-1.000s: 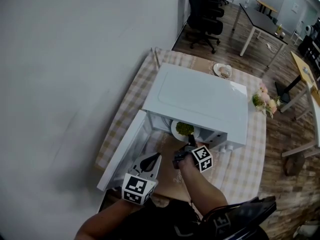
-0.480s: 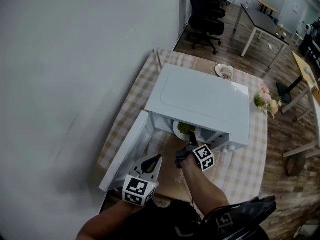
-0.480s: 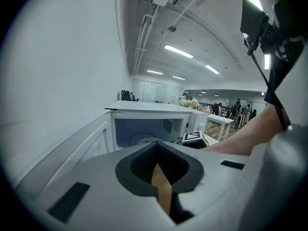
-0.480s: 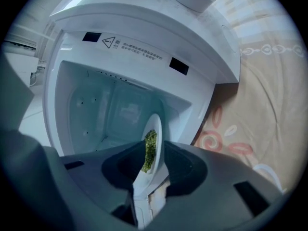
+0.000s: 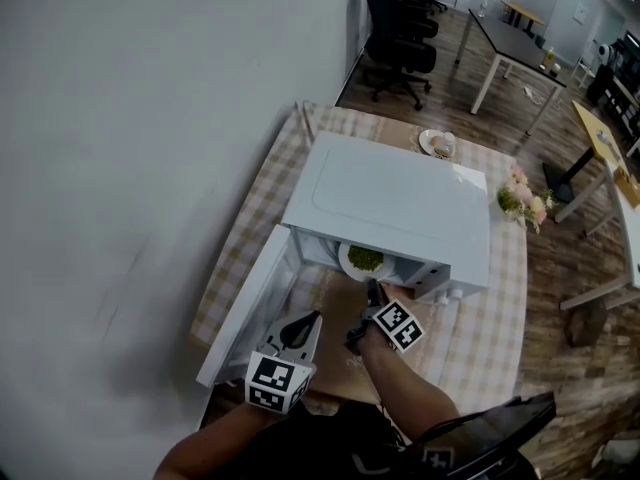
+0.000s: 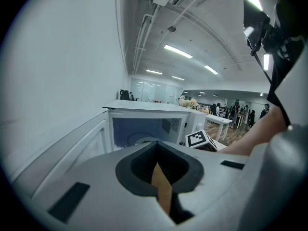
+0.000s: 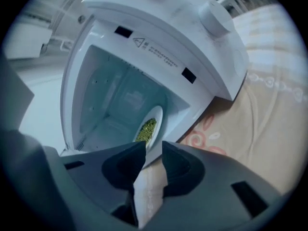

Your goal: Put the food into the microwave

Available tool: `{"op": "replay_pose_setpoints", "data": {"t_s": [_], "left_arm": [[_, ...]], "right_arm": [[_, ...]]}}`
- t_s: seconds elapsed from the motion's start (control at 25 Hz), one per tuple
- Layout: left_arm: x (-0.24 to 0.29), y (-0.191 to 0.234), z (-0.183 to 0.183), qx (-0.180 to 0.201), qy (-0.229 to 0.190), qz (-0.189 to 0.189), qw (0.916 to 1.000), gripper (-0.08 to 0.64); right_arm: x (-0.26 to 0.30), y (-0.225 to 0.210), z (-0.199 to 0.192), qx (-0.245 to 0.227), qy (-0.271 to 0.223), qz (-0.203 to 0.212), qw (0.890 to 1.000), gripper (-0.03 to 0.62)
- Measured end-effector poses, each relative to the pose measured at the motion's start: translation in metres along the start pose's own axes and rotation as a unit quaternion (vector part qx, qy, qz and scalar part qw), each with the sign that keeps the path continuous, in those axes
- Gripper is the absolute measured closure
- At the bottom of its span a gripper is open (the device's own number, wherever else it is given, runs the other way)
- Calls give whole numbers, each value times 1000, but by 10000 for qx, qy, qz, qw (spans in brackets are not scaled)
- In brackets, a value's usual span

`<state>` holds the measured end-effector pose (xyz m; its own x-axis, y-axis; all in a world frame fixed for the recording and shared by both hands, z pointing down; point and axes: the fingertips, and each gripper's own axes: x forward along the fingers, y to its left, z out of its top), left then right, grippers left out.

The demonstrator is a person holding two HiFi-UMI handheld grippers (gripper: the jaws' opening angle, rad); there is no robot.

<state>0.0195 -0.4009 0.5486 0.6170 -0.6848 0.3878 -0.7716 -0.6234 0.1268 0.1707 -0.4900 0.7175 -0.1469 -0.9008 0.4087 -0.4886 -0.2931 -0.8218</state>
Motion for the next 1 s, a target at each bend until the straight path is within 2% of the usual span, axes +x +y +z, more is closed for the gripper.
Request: {"op": "replay_pose_setpoints", "data": {"t_s": [0.12, 0.2, 0.4, 0.56, 1.0], "left_arm": [[0, 0, 0, -3, -4, -35, 10000, 552], [-1, -1, 1, 7, -10, -55, 10000, 552], [-4, -1, -1, 7, -1, -42, 10000, 552], [-7, 7, -7, -11, 94, 107, 9999, 552], [-12, 10, -8, -70, 53, 186, 9998, 552]], "right_arm": [[-5, -1, -7, -452, 165, -115, 9988, 508], [-6, 2, -9, -728, 216, -68, 9971, 558], [-1, 8, -15, -1287, 441, -94, 9907, 580], [7, 11, -11, -1343, 438, -133, 9899, 583], [29, 17, 0, -1625, 477, -185, 9854, 583]]}}
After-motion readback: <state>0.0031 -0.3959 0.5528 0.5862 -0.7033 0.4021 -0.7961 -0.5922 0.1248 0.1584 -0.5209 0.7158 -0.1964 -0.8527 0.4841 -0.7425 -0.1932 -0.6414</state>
